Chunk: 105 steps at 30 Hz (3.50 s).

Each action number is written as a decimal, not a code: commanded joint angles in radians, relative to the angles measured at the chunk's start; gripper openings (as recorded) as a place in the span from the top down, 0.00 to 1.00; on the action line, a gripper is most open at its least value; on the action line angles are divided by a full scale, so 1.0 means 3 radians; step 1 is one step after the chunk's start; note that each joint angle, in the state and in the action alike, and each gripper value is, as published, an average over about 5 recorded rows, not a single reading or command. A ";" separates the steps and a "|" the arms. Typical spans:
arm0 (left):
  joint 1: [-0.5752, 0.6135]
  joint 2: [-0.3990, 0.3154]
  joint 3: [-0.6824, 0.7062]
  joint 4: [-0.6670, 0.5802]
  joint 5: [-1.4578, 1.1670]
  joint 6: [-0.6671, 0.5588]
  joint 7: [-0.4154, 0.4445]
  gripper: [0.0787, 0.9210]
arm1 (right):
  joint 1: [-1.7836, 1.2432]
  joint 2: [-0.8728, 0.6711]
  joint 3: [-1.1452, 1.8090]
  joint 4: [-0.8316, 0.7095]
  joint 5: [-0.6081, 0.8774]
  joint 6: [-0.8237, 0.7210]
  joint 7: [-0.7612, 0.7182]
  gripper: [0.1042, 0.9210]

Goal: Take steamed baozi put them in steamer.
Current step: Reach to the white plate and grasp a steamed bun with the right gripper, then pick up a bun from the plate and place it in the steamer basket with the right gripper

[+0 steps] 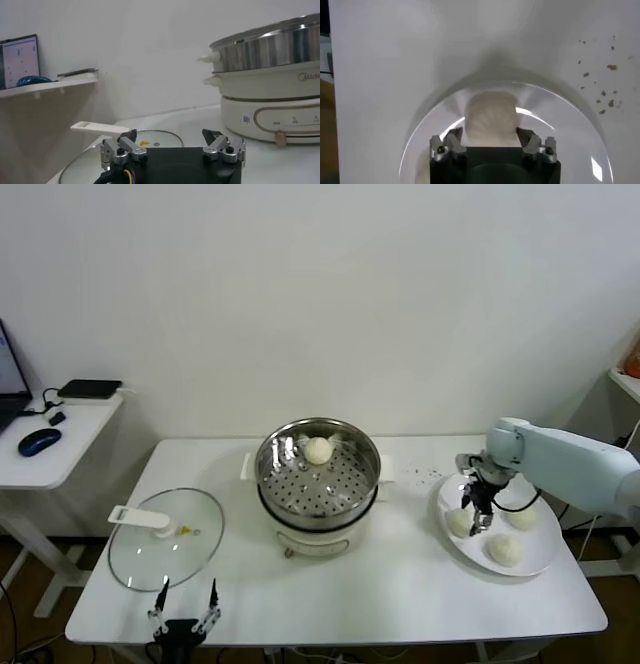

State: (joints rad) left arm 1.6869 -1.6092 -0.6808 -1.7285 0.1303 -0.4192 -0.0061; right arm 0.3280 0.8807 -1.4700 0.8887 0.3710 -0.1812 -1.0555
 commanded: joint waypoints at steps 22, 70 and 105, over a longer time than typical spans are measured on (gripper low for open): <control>0.0010 0.0024 0.0051 -0.0042 0.0018 -0.0023 0.0006 0.12 | 0.1745 -0.0219 -0.1100 0.1317 0.0794 -0.0138 0.0000 0.33; 0.0053 0.0083 0.0072 -0.0107 0.0070 -0.0048 0.0064 0.12 | 0.0929 0.2050 -0.0211 0.0203 0.1192 -0.0849 0.0653 0.33; 0.0083 0.0100 0.0079 -0.0166 0.0087 -0.0010 0.0105 0.12 | 0.2487 0.0514 -0.1146 0.1099 0.1403 0.0249 -0.0354 0.12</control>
State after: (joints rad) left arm 1.7079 -1.5800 -0.6573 -1.7733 0.1522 -0.4233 0.0246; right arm 0.8081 1.3140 -1.6282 1.0871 0.7991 -0.3363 -0.9823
